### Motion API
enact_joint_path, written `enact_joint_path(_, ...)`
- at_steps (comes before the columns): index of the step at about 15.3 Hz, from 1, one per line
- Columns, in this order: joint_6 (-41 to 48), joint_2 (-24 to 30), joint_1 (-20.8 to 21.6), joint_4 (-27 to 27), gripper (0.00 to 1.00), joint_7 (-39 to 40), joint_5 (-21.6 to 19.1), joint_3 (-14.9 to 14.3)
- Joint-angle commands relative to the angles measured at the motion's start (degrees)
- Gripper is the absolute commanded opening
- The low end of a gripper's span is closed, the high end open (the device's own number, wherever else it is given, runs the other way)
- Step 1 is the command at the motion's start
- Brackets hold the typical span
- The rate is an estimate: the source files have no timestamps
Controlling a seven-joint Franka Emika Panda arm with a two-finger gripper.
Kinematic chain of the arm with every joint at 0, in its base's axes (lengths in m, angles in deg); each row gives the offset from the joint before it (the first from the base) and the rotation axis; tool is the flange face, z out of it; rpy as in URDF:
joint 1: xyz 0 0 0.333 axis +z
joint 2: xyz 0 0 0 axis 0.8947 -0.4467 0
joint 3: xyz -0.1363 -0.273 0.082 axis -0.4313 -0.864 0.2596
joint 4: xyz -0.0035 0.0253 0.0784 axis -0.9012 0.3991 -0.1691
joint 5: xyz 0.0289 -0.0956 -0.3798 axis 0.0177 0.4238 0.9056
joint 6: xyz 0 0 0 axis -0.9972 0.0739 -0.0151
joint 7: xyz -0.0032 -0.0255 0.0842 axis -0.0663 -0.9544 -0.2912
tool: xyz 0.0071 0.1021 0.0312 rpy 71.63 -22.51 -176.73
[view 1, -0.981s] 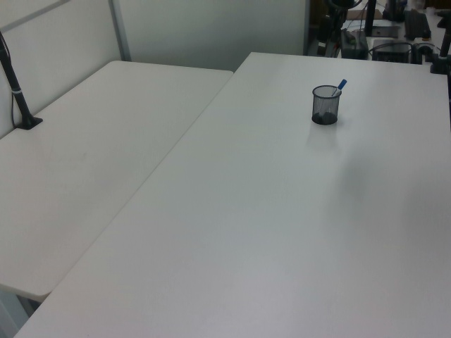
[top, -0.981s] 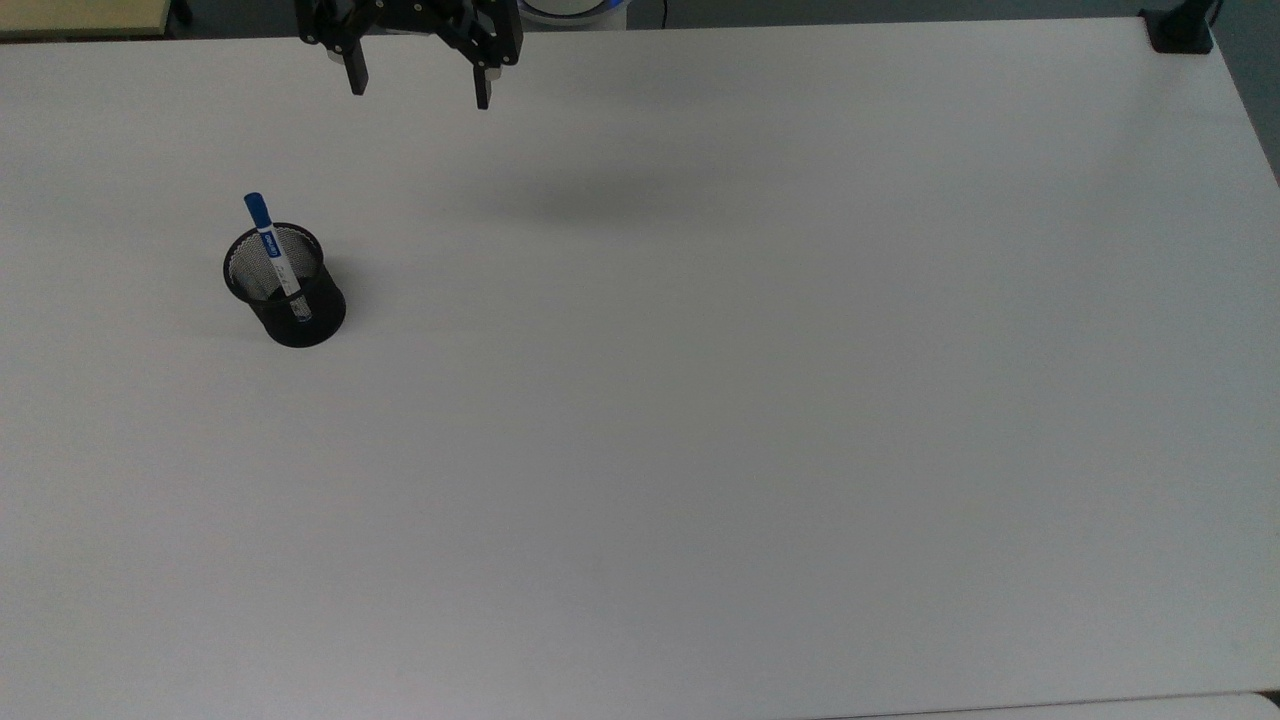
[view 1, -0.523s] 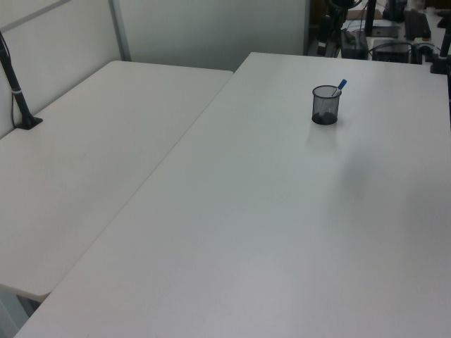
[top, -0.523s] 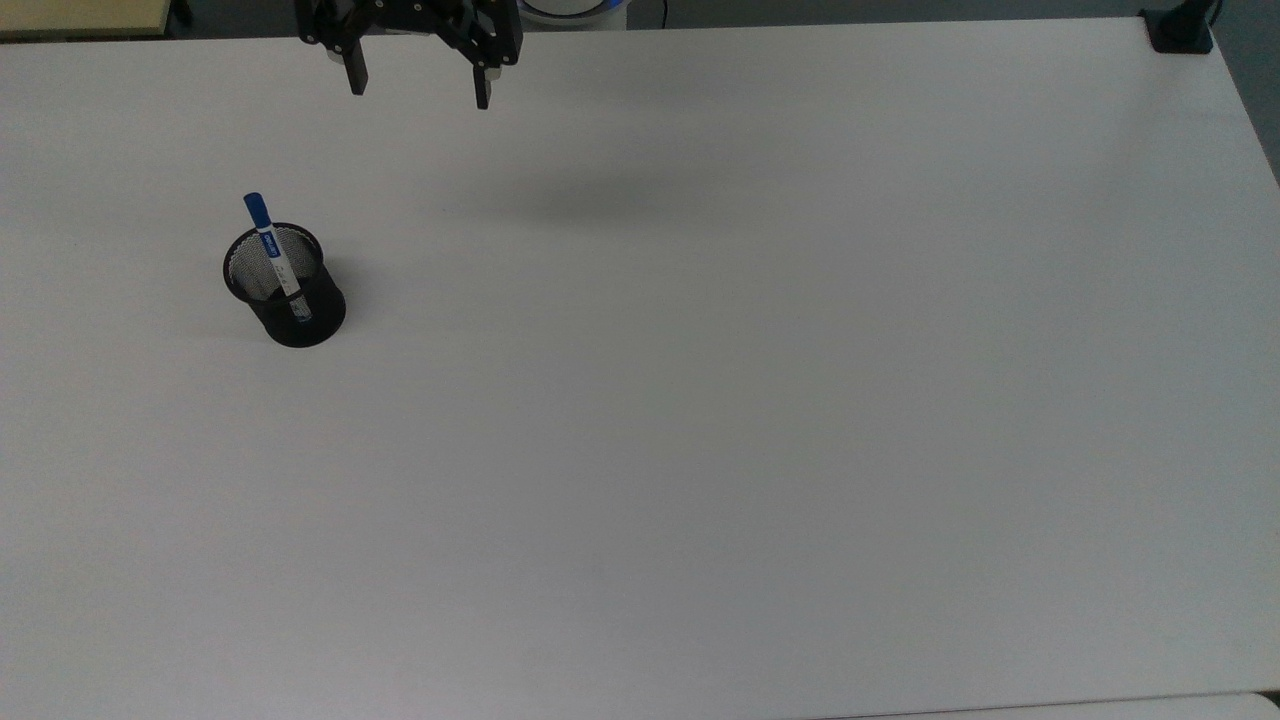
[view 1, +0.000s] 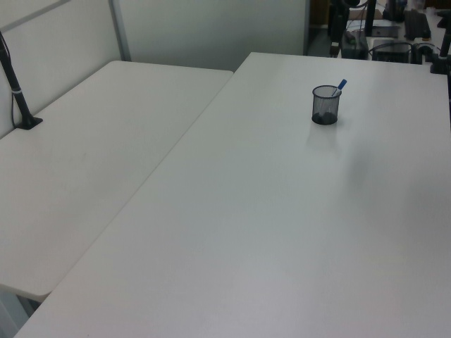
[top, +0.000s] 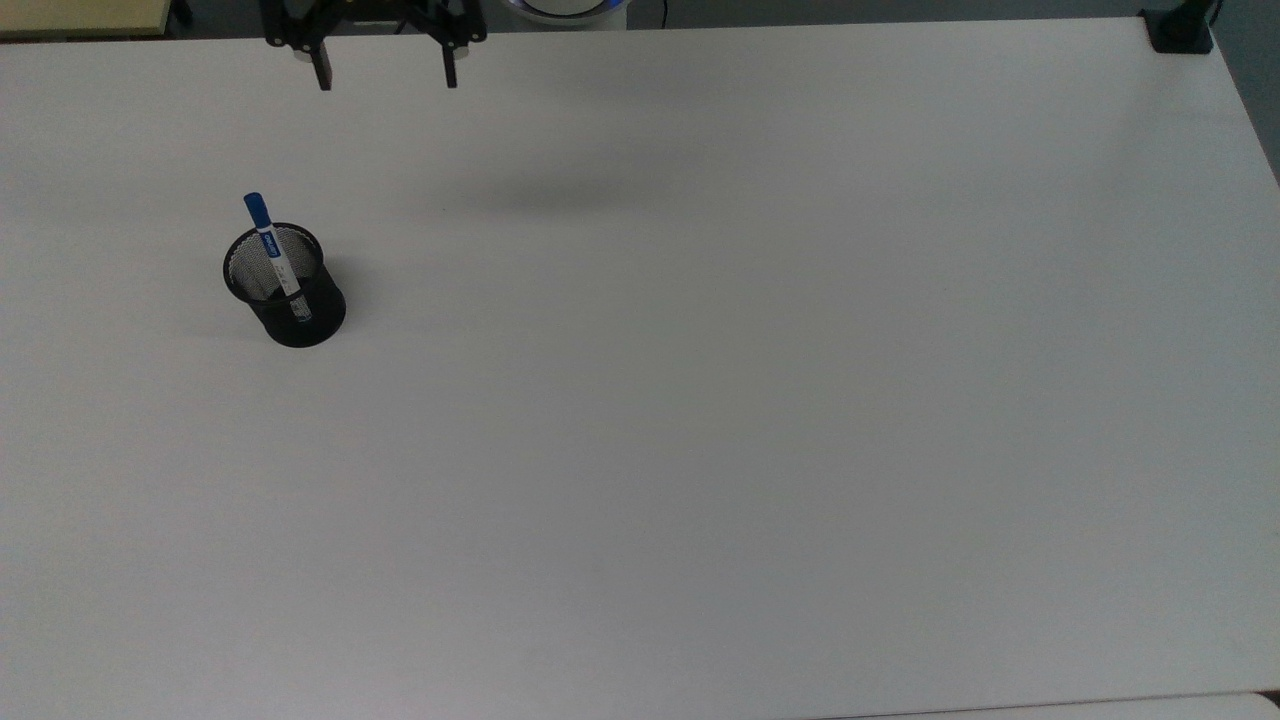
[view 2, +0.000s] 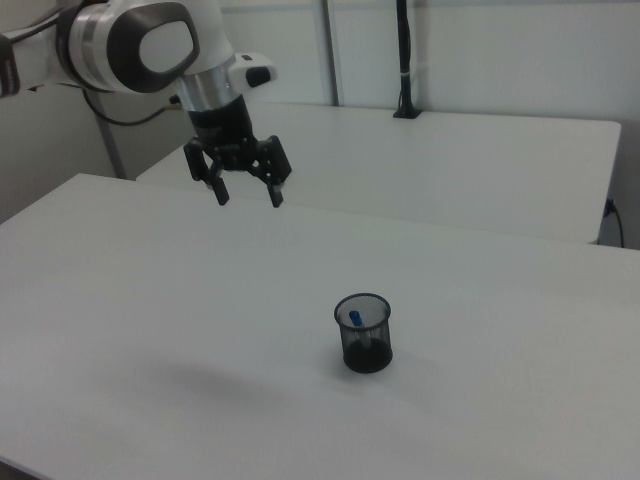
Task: Remove the marker
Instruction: 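Move the open gripper over the black mesh cup toward the marker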
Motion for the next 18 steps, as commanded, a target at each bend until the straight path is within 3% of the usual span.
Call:
enact_joint_path(1,1.18,-1.41,-1.39,0.63,1.00,4.69,6.18,-1.13)
enact_joint_path(5,-9.70,-3.70,-3.84,5.37,1.00,4.25,12.35,-2.27)
enact_joint_path(8,-16.65,-5.19,-3.94,7.40,1.00,4.69,12.53,-5.87)
enact_joint_path(14,-18.95,-8.80,-3.94,10.04,0.99,4.35,14.90,-7.38)
enact_joint_path(18,-25.27,-10.03,-3.94,13.02,0.97,2.16,14.81,-7.46)
